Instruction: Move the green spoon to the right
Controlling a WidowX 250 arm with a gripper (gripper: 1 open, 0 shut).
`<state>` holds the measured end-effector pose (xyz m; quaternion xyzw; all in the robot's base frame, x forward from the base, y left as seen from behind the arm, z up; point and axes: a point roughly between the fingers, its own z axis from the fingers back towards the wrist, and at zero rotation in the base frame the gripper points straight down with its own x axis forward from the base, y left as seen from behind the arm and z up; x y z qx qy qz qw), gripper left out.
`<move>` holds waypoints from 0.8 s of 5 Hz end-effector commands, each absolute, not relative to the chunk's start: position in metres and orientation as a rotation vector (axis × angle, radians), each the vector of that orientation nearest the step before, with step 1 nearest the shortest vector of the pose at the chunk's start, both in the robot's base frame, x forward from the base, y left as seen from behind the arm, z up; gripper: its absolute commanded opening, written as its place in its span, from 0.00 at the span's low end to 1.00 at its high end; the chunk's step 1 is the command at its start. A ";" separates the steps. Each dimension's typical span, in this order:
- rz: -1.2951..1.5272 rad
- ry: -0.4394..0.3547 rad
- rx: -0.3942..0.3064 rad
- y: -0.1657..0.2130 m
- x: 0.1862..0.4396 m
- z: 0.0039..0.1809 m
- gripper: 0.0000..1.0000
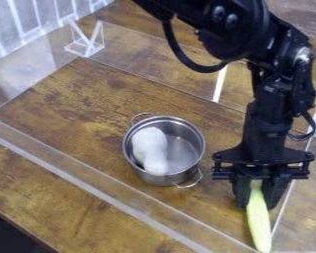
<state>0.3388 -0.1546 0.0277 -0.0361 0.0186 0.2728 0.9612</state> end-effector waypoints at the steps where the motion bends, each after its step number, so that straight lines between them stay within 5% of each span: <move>1: 0.532 -0.034 -0.138 -0.161 0.358 0.046 0.00; 2: 0.545 -0.034 -0.133 -0.153 0.348 0.046 1.00; 3: 0.554 -0.037 -0.133 -0.144 0.340 0.049 1.00; 4: 0.494 -0.055 -0.147 -0.144 0.335 0.069 1.00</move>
